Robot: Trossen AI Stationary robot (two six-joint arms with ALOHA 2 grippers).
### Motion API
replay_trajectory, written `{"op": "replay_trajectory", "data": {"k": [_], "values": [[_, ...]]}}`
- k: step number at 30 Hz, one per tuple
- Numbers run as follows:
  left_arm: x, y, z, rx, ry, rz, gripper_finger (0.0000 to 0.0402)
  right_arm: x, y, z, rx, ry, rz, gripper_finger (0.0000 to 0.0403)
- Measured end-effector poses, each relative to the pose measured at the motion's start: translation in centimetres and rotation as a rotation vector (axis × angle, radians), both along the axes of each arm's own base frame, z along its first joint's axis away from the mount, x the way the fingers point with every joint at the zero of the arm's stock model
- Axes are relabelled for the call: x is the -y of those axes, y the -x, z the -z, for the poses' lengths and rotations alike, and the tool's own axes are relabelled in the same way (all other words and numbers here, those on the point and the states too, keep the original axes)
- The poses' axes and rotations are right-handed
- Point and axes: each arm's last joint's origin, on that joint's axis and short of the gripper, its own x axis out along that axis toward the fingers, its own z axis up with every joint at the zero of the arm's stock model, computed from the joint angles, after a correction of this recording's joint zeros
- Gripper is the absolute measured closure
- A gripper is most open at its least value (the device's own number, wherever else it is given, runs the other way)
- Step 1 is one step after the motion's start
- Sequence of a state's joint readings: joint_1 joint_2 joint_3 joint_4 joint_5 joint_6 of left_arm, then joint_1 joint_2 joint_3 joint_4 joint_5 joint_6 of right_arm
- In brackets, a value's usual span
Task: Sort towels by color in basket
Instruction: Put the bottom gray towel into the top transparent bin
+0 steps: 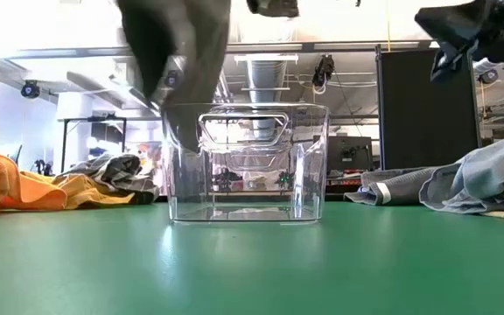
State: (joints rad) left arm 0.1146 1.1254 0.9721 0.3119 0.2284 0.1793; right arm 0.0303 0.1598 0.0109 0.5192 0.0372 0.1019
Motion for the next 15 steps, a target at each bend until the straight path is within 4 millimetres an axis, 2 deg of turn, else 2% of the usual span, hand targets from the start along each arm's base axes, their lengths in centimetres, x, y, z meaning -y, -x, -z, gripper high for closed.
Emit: {"op": "replay_trajectory", "data": {"k": [5, 8, 12, 15], "values": [[-1.9, -2.4, -2.5, 0.032, 0.018, 0.076, 0.0385, -0.1, -1.0, -0.1, 0.001, 0.054, 0.008, 0.0370], [-2.3, -3.5, -2.8, 0.018, 0.010, 0.108, 0.0385, -0.1, -2.0, -0.3, -0.027, 0.078, 0.015, 0.0349], [-2.5, -4.6, -1.7, -0.007, -0.005, 0.089, 0.0385, -0.2, -4.0, -2.1, -0.092, 0.116, 0.028, 0.0293], [-2.8, -5.2, 0.6, -0.049, 0.014, 0.023, 0.0385, -0.1, -5.4, -4.0, -0.123, 0.144, 0.079, 0.0245]]}}
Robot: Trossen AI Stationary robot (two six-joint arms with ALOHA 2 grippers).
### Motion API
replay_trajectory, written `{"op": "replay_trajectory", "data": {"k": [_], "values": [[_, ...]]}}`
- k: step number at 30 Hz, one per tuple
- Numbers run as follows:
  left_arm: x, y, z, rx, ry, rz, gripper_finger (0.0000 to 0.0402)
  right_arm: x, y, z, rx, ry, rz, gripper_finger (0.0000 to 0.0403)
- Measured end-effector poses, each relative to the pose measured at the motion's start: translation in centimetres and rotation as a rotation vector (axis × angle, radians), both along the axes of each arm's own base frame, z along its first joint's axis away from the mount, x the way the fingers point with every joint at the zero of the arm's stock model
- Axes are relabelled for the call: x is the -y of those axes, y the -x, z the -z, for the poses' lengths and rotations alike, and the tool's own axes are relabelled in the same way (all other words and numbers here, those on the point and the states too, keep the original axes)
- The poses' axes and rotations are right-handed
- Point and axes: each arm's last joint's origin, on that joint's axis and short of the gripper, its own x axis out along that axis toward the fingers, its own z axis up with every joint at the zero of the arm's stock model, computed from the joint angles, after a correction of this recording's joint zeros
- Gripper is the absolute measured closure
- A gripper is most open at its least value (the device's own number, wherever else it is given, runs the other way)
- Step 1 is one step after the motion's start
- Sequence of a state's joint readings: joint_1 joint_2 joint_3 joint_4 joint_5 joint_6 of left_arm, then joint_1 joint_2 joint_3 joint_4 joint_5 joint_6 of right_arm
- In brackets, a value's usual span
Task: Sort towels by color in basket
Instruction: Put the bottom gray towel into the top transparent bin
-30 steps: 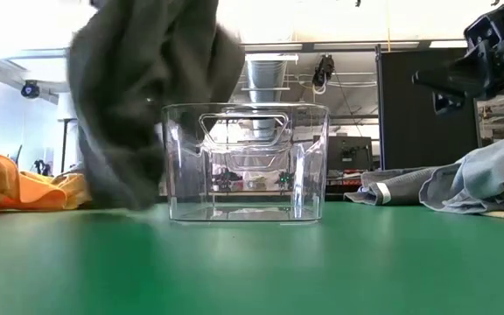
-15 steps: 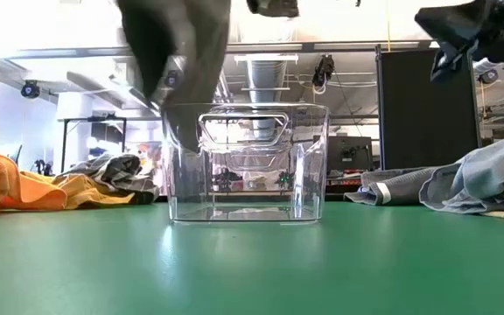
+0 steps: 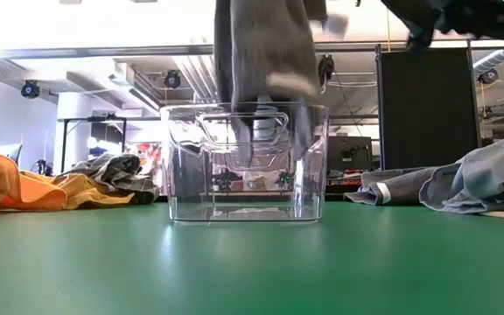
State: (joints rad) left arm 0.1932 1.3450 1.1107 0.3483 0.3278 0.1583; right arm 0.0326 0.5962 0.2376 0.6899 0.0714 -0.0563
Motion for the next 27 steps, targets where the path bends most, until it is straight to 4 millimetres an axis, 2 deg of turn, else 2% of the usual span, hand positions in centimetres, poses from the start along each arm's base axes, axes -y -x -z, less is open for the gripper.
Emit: {"op": "replay_trajectory", "data": {"k": [7, 11, 16, 22, 27], "values": [[-0.6, 0.2, 5.8, -0.111, 0.026, -0.311, 0.0385, 0.0, -4.1, -3.1, -0.185, 0.076, 0.050, 0.0149], [0.0, 0.6, 7.8, -0.229, 0.042, -0.308, 0.0385, 0.0, -6.7, -4.3, -0.270, 0.082, 0.069, 0.0117], [2.2, 0.0, 10.3, -0.385, 0.091, -0.224, 0.0379, -0.1, -9.7, -4.9, -0.397, 0.130, 0.072, 0.0104], [4.7, -0.6, 13.1, -0.582, 0.130, -0.160, 0.0361, -0.2, -12.4, -6.0, -0.522, 0.156, 0.064, 0.0109], [5.9, -0.8, 14.2, -0.651, 0.165, -0.138, 0.0349, -0.3, -14.7, -6.1, -0.657, 0.131, 0.057, 0.0116]]}}
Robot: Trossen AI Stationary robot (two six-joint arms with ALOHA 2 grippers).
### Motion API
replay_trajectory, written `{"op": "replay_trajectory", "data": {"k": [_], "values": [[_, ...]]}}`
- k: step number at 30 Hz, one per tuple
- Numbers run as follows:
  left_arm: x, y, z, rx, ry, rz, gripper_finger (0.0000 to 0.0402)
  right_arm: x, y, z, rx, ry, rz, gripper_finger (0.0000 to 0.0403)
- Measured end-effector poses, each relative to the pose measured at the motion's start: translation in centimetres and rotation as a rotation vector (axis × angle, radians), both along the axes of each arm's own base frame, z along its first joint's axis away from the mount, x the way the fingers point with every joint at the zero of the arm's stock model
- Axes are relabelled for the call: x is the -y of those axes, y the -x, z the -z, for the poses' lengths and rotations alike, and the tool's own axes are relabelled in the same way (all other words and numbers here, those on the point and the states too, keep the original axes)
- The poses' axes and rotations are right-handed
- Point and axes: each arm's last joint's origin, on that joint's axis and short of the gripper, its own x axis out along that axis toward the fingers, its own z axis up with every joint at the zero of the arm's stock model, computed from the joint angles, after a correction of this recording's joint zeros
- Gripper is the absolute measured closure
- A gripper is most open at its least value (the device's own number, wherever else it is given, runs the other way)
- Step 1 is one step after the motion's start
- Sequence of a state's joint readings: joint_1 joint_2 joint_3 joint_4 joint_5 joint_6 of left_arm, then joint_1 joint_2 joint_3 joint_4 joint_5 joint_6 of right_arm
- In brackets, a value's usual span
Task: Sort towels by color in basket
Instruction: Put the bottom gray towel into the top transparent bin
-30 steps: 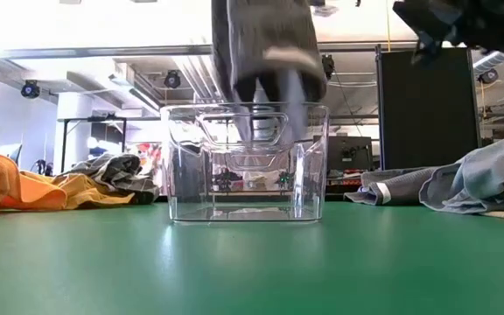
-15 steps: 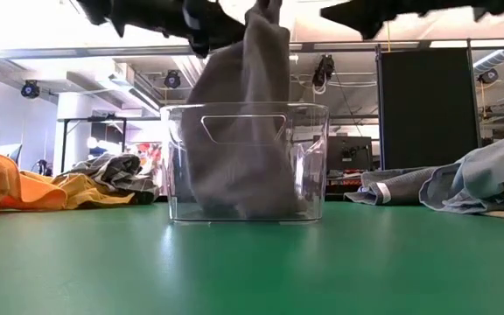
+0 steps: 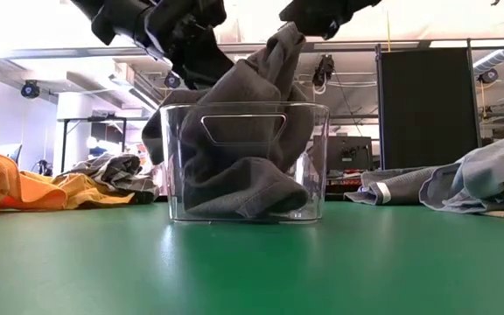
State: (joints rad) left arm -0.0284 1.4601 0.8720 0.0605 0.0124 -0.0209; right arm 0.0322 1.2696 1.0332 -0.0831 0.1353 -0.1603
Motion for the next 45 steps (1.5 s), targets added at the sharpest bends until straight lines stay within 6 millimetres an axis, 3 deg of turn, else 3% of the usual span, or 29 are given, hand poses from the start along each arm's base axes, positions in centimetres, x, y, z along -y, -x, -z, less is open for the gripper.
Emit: {"op": "replay_trajectory", "data": {"k": [3, 11, 15, 24, 28, 31, 35, 41, 45], "values": [[0.3, 0.3, -0.3, -0.080, -0.012, 0.004, 0.0324, 0.0, -1.3, 0.9, -0.146, -0.018, 0.013, 0.0115], [0.1, 2.8, -5.2, -0.249, -0.085, -0.024, 0.0244, -0.1, -5.2, 0.4, -0.349, -0.059, 0.104, 0.0106], [0.4, 5.3, -6.3, -0.244, -0.016, -0.074, 0.0234, -0.6, -7.5, 3.3, -0.433, -0.139, 0.087, 0.0111], [2.0, 10.3, -4.5, 0.006, 0.073, -0.043, 0.0233, -0.4, -11.8, 10.9, -0.704, -0.205, 0.107, 0.0105], [1.9, 11.6, -4.3, 0.091, 0.088, -0.035, 0.0232, -0.1, -13.5, 13.2, -0.749, -0.209, 0.113, 0.0106], [1.7, 12.1, -4.2, 0.107, 0.077, -0.060, 0.0232, -0.1, -14.5, 13.8, -0.748, -0.202, 0.102, 0.0111], [1.2, 12.8, -4.3, 0.116, 0.024, -0.189, 0.0232, -0.2, -14.6, 12.3, -0.812, -0.181, 0.090, 0.0111], [0.1, 13.2, -3.1, 0.008, 0.007, -0.362, 0.0232, -0.3, -12.2, 4.2, -0.851, -0.169, 0.091, 0.0103], [-0.2, 12.7, -1.9, -0.028, 0.012, -0.390, 0.0232, -0.5, -9.3, 0.7, -0.928, -0.147, 0.146, 0.0101]]}}
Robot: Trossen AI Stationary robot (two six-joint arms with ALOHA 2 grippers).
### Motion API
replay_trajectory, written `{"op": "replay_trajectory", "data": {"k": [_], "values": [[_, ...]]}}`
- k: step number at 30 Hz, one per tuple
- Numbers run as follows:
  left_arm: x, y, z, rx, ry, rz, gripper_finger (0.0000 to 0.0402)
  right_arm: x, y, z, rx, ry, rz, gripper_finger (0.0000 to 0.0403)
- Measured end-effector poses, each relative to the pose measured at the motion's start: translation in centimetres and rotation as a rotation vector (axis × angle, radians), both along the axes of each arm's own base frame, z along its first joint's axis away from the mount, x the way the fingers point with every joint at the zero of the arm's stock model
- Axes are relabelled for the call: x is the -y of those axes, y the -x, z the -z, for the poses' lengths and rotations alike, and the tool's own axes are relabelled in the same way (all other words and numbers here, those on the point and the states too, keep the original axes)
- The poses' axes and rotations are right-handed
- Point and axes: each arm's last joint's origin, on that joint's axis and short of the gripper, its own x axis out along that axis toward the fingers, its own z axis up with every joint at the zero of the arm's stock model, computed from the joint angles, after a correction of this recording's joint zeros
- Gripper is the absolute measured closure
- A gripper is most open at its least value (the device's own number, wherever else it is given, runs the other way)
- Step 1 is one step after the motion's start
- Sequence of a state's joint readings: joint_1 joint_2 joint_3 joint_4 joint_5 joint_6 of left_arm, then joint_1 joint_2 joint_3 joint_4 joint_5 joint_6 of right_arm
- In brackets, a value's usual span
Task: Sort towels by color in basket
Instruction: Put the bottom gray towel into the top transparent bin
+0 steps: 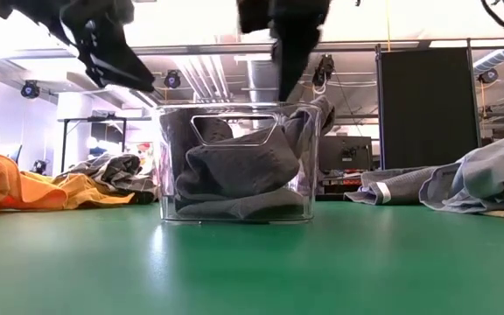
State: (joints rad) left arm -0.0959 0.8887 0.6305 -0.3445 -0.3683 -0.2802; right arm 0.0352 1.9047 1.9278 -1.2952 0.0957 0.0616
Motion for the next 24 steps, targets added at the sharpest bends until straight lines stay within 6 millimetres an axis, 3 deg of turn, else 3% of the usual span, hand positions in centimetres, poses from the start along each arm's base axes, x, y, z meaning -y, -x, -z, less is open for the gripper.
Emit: {"op": "replay_trajectory", "data": {"k": [4, 8, 12, 20, 24], "values": [[0.1, -0.4, 1.4, -0.063, 0.007, 0.019, 0.0232, -0.3, 2.6, -0.3, -0.131, 0.100, 0.045, 0.0101], [0.4, -0.9, 2.3, -0.121, 0.036, 0.059, 0.0232, -0.5, 3.1, 2.6, -0.236, 0.113, 0.033, 0.0101], [0.5, -0.9, 2.6, -0.161, 0.026, 0.071, 0.0232, -0.5, 1.8, 4.4, -0.146, 0.116, -0.031, 0.0104], [0.2, 0.0, 1.3, -0.217, 0.020, -0.003, 0.0232, -0.2, -1.8, 3.1, 0.230, 0.020, -0.157, 0.0121], [0.0, 0.0, 1.1, -0.209, 0.022, -0.036, 0.0233, 1.0, -3.0, 6.8, 0.202, -0.037, -0.139, 0.0124]]}}
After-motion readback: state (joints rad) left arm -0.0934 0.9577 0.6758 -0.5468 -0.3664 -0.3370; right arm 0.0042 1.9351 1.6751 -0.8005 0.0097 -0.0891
